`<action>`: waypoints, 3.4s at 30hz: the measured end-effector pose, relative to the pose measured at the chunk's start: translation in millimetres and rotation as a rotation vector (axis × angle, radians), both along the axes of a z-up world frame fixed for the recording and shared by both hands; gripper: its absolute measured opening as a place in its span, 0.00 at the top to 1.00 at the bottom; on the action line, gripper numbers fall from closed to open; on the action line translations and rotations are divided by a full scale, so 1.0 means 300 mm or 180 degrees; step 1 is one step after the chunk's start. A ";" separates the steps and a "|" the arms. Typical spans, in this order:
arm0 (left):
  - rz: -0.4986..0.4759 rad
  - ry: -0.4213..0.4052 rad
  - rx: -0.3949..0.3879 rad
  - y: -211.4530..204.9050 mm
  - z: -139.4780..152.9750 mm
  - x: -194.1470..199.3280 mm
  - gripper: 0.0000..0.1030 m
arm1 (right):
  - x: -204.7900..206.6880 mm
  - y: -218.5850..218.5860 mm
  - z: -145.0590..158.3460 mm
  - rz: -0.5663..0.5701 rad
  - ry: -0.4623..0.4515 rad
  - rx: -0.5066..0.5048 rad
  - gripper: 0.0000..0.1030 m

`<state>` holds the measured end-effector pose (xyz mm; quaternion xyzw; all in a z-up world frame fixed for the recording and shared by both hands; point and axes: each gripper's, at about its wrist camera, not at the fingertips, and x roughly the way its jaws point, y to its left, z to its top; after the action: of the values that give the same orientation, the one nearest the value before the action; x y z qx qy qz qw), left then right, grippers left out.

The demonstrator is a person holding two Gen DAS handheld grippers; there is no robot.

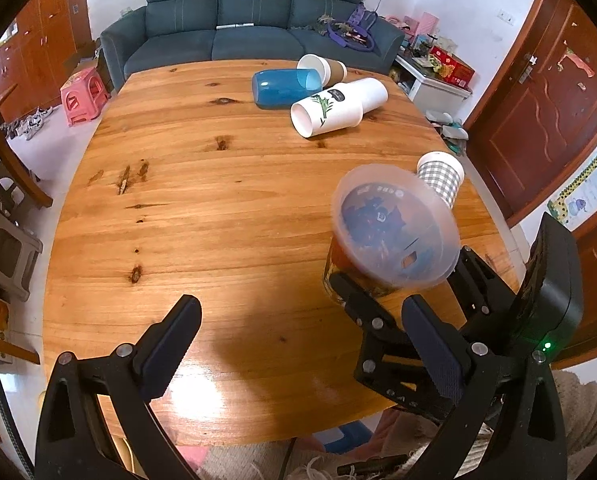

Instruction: Flip cup upright

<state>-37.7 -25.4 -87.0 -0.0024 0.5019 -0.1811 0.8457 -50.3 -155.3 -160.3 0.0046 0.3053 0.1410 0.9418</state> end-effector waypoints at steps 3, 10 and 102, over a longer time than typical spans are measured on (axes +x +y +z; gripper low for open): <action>0.0024 -0.0038 0.0019 0.004 0.011 -0.007 0.02 | -0.001 0.012 0.005 0.0046 0.0058 -0.0016 0.25; 0.0133 -0.0043 0.0018 0.028 0.039 -0.012 0.02 | -0.029 0.005 0.057 0.0108 0.0077 -0.0042 0.19; 0.0497 -0.0230 0.0345 0.022 0.433 0.034 0.02 | 0.021 -0.124 0.716 -0.1213 0.1244 -0.0489 0.19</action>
<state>-27.5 -18.9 43.0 0.0108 0.4785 -0.0871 0.8737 -44.0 -192.4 54.3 0.0176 0.4845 -0.0658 0.8721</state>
